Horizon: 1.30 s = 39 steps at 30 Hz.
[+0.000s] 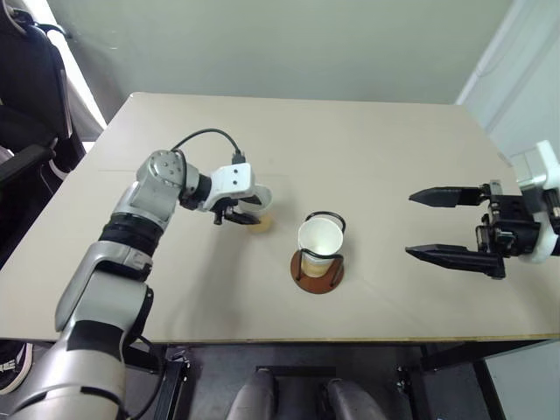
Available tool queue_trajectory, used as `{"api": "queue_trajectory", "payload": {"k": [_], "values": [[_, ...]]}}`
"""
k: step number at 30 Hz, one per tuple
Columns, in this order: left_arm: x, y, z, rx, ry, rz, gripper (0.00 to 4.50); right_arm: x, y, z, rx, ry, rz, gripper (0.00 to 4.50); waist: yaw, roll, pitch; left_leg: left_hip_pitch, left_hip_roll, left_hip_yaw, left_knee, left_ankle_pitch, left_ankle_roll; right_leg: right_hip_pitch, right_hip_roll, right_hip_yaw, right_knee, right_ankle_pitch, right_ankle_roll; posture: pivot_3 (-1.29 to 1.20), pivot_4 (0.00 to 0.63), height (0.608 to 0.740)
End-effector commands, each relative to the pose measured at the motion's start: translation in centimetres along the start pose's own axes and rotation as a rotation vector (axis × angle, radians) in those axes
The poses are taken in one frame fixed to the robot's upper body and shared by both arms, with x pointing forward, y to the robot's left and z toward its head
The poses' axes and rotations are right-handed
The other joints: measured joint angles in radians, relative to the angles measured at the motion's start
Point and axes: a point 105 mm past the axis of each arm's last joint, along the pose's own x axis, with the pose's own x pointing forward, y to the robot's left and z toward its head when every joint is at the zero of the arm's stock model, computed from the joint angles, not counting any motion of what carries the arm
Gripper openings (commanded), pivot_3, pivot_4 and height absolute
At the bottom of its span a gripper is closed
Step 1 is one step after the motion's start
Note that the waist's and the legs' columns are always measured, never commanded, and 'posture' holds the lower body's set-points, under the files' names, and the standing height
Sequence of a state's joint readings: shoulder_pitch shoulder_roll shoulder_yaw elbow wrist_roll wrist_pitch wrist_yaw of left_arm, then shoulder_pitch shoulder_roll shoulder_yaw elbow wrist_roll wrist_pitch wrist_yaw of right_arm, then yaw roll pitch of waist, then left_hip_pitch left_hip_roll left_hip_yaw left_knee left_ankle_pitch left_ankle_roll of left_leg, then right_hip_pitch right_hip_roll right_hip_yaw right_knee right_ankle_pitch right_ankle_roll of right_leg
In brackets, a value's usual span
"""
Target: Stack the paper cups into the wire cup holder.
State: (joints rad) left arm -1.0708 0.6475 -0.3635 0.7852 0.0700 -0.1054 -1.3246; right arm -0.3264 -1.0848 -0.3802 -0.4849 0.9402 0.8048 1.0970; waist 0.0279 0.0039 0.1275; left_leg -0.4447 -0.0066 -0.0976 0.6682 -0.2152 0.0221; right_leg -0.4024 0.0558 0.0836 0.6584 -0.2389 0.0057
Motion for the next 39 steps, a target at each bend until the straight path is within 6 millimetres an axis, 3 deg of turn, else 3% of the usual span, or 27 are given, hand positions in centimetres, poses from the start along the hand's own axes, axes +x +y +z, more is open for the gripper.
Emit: {"api": "queue_trajectory", "payload": {"k": [1, 3, 5, 10, 13, 15, 18, 20, 27, 38, 39], "values": [[-1.5, 1.5, 1.4, 0.037, -0.036, 0.058, 0.66, -0.4, 0.2, 1.1, -0.061, -0.007, -0.021, 4.5, 0.0, 0.0, 0.0, 0.0, 0.0, 0.0, 0.0, 0.0, 0.0, 0.0, 0.0, 0.0, 0.0, 0.0, 0.0, 0.0, 0.15, 0.74], [-2.4, 1.6, 3.0, 0.046, -0.104, 0.029, 0.03, -0.5, 0.1, 1.0, -0.062, -0.007, -0.025, 4.5, 0.0, 0.0, 0.0, 0.0, 0.0, 0.0, 0.0, 0.0, 0.0, 0.0, 0.0, 0.0, 0.0, 0.0, 0.0, 0.0, 0.15, 0.74], [-3.6, 1.7, 5.4, 0.073, -0.195, 0.002, 0.03, -0.6, 0.1, 1.0, -0.061, -0.006, -0.03, 4.5, 0.001, 0.0, 0.0, -0.001, 0.0, 0.0, 0.0, 0.0, 0.0, 0.0, 0.0, 0.0, 0.0, 0.0, 0.0, 0.0, 0.15, 0.74], [-7.6, 0.7, 13.7, 0.176, -0.485, -0.114, 0.03, -0.9, 0.0, 0.9, -0.067, -0.003, -0.041, 4.5, 0.002, -0.001, 0.0, -0.008, 0.0, 0.0, 0.003, 0.0, 0.001, -0.006, 0.0, 0.0, -0.001, 0.001, 0.002, 0.0, 0.15, 0.74], [-9.2, -0.6, 17.1, 0.244, -0.581, -0.184, 0.03, -1.1, -0.2, 0.9, -0.072, -0.001, -0.049, 4.5, 0.001, 0.0, 0.0, -0.009, 0.0, 0.002, 0.005, -0.001, 0.003, -0.006, -0.001, 0.0, -0.002, 0.001, 0.003, 0.0, 0.15, 0.74], [-9.8, -2.0, 18.4, 0.283, -0.613, -0.252, 0.03, -1.1, -0.2, 0.9, -0.074, 0.0, -0.051, 4.5, 0.0, 0.0, 0.0, -0.008, 0.0, 0.002, 0.005, -0.001, 0.003, -0.005, -0.001, 0.0, -0.003, 0.002, 0.003, 0.0, 0.15, 0.74], [-9.5, -4.2, 18.6, 0.326, -0.583, -0.365, 0.03, -1.1, -0.3, 0.9, -0.077, 0.0, -0.051, 4.5, -0.005, 0.0, 0.0, -0.006, 0.0, 0.002, 0.004, -0.001, 0.003, -0.004, -0.001, 0.0, -0.002, 0.002, 0.003, 0.0, 0.15, 0.74], [-8.1, -4.9, 17.2, 0.364, -0.479, -0.399, 0.03, -1.0, -0.2, 1.0, -0.079, 0.001, -0.052, 4.5, -0.006, 0.0, 0.0, -0.005, 0.0, 0.002, 0.004, -0.001, 0.003, -0.004, -0.001, 0.0, -0.001, 0.002, 0.003, 0.0, 0.15, 0.74], [-5.4, -5.3, 14.7, 0.448, -0.347, -0.438, 0.03, -1.2, 0.0, 0.9, -0.08, 0.004, -0.061, 4.5, -0.002, 0.0, 0.0, 0.0, 0.0, 0.002, 0.006, -0.001, 0.004, 0.002, -0.002, 0.0, -0.001, 0.002, 0.002, 0.0, 0.15, 0.74], [-4.3, -5.8, 14.0, 0.487, -0.323, -0.461, 0.03, -1.3, 0.4, 0.8, -0.076, 0.01, -0.074, 4.5, -0.002, 0.0, 0.0, -0.002, 0.0, 0.003, 0.005, -0.002, 0.004, 0.0, -0.002, 0.0, -0.002, 0.002, 0.002, 0.0, 0.15, 0.74], [-4.1, -5.6, 13.9, 0.488, -0.319, -0.454, 0.2, -1.3, 0.4, 0.8, -0.076, 0.01, -0.075, 4.5, -0.002, 0.0, 0.0, -0.002, 0.0, 0.003, 0.005, -0.002, 0.004, 0.0, -0.002, 0.0, -0.002, 0.002, 0.002, 0.0, 0.15, 0.74]]}}
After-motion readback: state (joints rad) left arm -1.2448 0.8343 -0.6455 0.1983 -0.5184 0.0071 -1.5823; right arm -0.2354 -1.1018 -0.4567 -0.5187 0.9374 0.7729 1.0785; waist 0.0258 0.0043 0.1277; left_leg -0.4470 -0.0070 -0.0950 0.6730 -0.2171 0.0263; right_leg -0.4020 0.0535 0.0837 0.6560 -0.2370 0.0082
